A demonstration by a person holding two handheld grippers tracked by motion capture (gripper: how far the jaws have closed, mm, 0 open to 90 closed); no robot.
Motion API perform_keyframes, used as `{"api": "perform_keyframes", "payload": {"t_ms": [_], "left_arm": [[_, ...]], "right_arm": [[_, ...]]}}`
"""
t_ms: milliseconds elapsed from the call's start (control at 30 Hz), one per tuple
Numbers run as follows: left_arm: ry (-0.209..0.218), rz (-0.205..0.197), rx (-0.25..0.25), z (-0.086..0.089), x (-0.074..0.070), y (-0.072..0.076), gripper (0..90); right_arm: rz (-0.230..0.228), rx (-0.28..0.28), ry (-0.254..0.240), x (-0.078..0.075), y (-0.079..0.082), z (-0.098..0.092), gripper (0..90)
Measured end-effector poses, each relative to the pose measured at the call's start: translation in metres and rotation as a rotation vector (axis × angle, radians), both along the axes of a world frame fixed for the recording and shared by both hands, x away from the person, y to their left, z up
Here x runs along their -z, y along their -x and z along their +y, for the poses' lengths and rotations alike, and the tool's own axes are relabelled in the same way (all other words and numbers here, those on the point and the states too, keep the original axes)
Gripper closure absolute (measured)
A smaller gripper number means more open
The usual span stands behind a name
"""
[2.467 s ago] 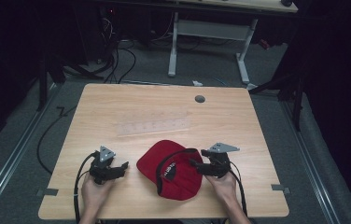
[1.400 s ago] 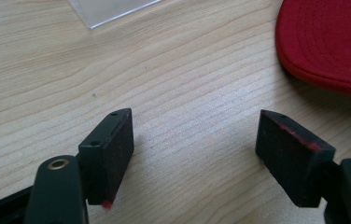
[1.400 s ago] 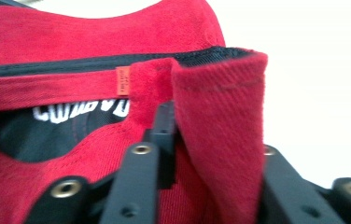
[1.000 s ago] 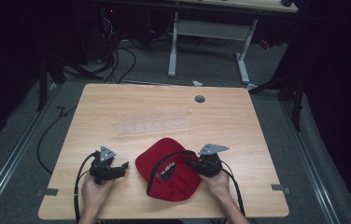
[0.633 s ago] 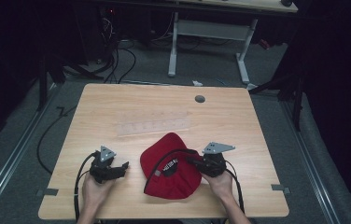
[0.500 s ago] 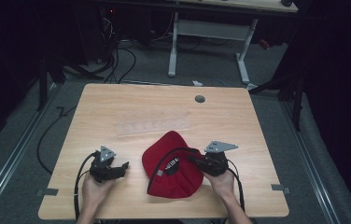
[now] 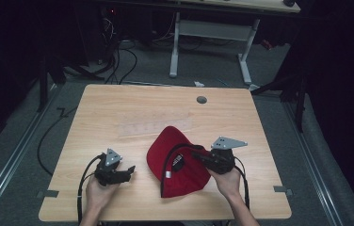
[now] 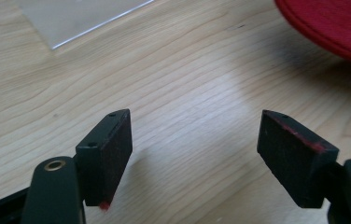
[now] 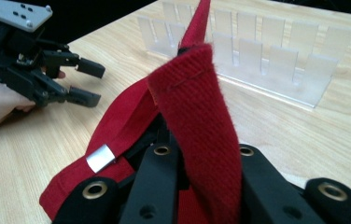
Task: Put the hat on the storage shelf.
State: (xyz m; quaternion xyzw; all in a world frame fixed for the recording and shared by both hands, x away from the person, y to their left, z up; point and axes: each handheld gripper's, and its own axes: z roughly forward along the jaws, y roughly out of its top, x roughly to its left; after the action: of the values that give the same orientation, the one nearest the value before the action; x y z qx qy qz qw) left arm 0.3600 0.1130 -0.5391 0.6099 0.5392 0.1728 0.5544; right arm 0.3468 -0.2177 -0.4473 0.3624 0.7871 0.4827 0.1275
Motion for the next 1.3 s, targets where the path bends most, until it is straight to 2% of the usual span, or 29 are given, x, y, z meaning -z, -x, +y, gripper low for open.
{"api": "perform_keyframes", "payload": {"t_ms": [133, 233, 333, 433, 500, 633, 700, 867, 967, 1300], "left_arm": [[-0.027, 0.002, 0.031, -0.015, 0.001, 0.003, 26.7], [-0.028, 0.004, 0.044, -0.019, 0.001, 0.004, 26.7], [-0.011, -0.005, 0.077, -0.031, -0.001, 0.008, 27.0], [-0.01, -0.019, 0.09, -0.038, -0.002, 0.009, 27.0], [-0.008, -0.043, 0.104, -0.048, -0.006, 0.011, 26.6], [-0.004, -0.075, 0.1, -0.058, -0.012, 0.01, 26.6], [0.007, -0.078, 0.102, -0.06, -0.014, 0.01, 26.3], [0.012, -0.109, 0.086, -0.057, -0.019, 0.013, 23.3], [0.015, -0.111, 0.087, -0.055, -0.021, 0.014, 21.9], [-0.029, -0.168, 0.102, -0.054, -0.029, 0.024, 22.5]], "right_arm": [[-0.008, 0.001, -0.005, -0.008, 0.0, 0.001, 86.0], [-0.011, 0.004, -0.009, -0.012, -0.001, 0.001, 86.0], [-0.015, 0.009, -0.016, -0.018, -0.003, 0.004, 86.0], [-0.015, 0.01, -0.021, -0.022, -0.004, 0.005, 86.0], [-0.023, 0.009, -0.031, -0.027, -0.006, 0.01, 86.0], [-0.023, 0.011, -0.047, -0.03, -0.009, 0.016, 86.0], [-0.015, 0.016, -0.054, -0.03, -0.01, 0.017, 86.0], [0.005, 0.034, -0.033, -0.025, -0.012, 0.017, 85.9], [0.022, 0.04, -0.03, -0.022, -0.012, 0.014, 85.9], [0.072, 0.049, 0.027, -0.01, -0.008, 0.009, 85.7]]}}
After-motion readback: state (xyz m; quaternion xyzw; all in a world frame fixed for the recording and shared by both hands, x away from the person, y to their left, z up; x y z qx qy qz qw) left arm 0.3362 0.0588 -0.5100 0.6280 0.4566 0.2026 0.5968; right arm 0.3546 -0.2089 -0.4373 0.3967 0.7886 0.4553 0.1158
